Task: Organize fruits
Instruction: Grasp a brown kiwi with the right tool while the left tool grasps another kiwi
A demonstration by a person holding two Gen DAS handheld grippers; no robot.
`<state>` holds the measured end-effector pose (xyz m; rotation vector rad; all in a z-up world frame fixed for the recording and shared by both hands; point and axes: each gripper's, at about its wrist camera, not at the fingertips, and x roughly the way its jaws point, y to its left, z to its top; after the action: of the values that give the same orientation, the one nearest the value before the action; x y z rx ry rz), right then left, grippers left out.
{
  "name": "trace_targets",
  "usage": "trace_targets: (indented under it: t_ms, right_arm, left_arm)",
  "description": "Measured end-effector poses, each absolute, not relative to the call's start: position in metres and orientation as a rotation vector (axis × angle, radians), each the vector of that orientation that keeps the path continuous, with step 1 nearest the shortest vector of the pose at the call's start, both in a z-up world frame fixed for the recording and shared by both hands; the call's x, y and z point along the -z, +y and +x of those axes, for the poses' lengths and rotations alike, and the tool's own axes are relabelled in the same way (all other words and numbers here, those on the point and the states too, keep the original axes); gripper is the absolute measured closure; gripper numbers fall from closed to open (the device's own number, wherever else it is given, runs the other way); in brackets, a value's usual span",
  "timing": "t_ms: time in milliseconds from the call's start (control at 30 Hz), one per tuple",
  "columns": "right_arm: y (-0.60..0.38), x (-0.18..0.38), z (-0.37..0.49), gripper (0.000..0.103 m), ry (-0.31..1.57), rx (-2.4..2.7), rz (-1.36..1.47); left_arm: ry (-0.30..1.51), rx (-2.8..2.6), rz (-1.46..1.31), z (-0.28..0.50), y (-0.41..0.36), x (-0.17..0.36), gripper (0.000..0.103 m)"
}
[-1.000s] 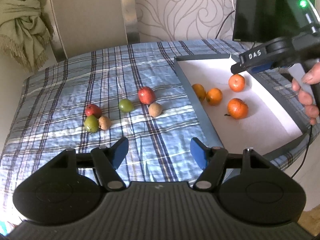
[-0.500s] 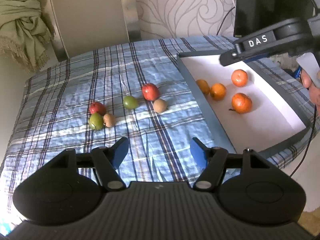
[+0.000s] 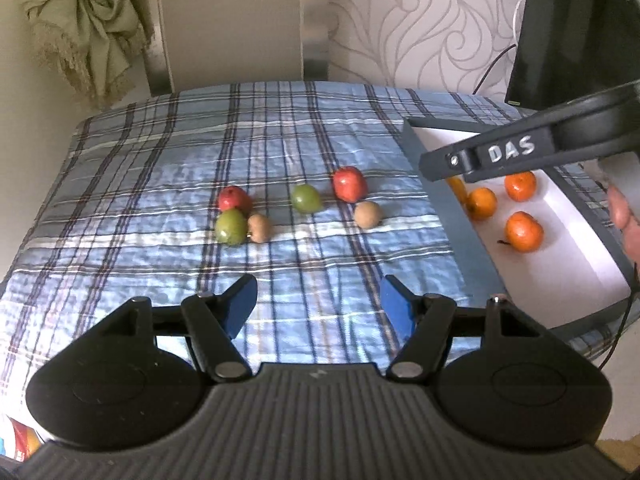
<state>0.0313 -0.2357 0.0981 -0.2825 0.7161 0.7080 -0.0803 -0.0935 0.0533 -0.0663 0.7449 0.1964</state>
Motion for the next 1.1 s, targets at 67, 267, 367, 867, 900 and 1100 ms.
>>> trace_targets:
  t_ms: [67, 267, 367, 867, 900, 1100]
  right_arm:
    - [-0.229, -0.092, 0.034, 0.064, 0.730, -0.709, -0.290]
    - [-0.212, -0.071, 0.048, 0.066, 0.779, -0.689, -0.310]
    - [-0.204, -0.065, 0.054, 0.066, 0.807, -0.697, -0.305]
    - [-0.165, -0.041, 0.061, 0.073, 0.862, -0.718, -0.393]
    - [-0.164, -0.040, 0.061, 0.073, 0.867, -0.717, -0.391]
    - [-0.164, -0.032, 0.057, 0.074, 0.876, -0.694, -0.383]
  left_arm:
    - [0.748, -0.206, -0.059, -0.082, -0.089, -0.053, 0.030]
    - [0.758, -0.228, -0.023, -0.086, -0.077, -0.055, 0.030]
    - [0.766, -0.233, -0.015, -0.086, -0.071, -0.055, 0.030]
    - [0.752, -0.240, -0.019, -0.087, -0.052, -0.052, 0.030]
    - [0.751, -0.237, -0.017, -0.086, -0.052, -0.052, 0.030]
    - [0.758, -0.215, -0.010, -0.081, -0.053, -0.051, 0.030]
